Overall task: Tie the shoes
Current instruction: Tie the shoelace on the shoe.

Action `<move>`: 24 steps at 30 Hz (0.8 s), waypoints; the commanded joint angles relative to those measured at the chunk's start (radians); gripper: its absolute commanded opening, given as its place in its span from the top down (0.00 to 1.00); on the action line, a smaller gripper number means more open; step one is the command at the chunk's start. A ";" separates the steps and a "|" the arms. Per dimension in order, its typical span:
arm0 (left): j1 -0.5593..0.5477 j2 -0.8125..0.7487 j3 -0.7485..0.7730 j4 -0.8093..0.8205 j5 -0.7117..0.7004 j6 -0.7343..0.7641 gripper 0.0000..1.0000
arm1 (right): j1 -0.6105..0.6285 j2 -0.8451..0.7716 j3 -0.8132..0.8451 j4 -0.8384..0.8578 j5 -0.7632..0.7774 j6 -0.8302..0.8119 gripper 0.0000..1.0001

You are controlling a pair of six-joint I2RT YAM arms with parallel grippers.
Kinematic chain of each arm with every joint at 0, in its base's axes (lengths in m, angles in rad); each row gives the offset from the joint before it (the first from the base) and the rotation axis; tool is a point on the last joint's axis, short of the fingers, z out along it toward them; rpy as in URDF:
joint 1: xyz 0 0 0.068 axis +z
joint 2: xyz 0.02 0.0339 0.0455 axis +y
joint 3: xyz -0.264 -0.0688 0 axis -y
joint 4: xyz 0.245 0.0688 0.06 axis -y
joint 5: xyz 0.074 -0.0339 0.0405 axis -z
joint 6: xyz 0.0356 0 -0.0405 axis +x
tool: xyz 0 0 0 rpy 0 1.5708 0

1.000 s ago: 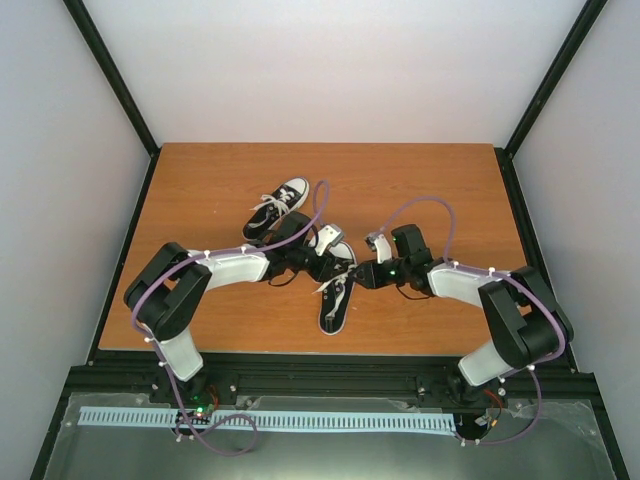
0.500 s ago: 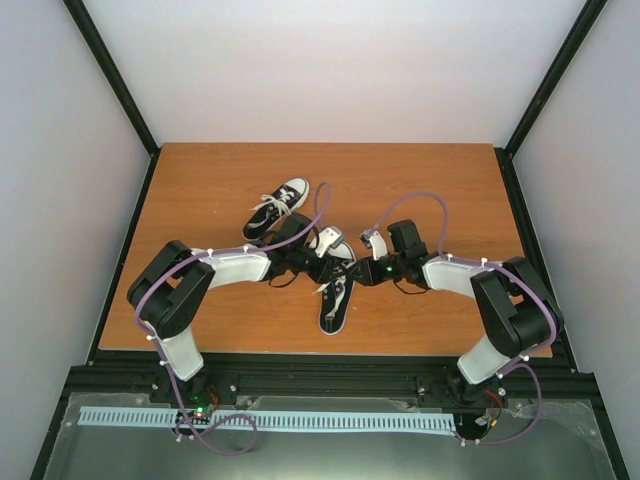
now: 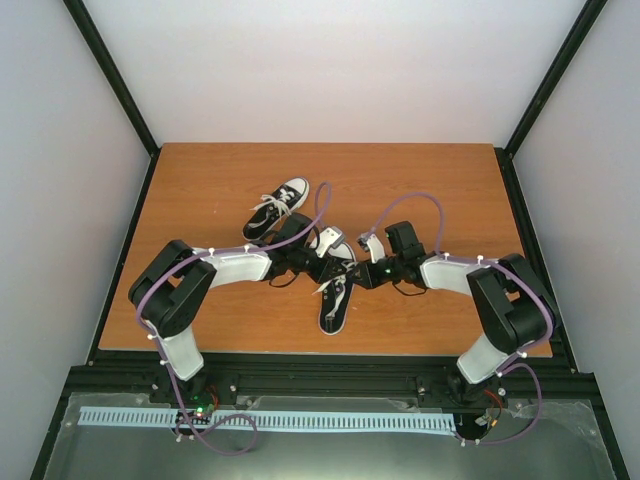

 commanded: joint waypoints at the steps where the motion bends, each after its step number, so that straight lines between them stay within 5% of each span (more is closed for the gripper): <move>1: -0.006 0.012 0.038 -0.006 0.010 0.018 0.74 | 0.009 0.015 0.003 0.021 0.020 -0.015 0.89; 4: -0.006 0.008 0.033 -0.005 0.001 0.018 0.75 | 0.009 -0.013 -0.011 0.033 0.041 0.002 0.97; 19: -0.005 -0.015 0.022 0.004 -0.024 0.015 0.77 | 0.009 -0.195 -0.180 0.071 0.120 0.101 0.97; 24: -0.006 -0.012 0.025 -0.001 -0.020 0.017 0.77 | 0.013 -0.198 -0.153 0.082 0.129 0.056 0.85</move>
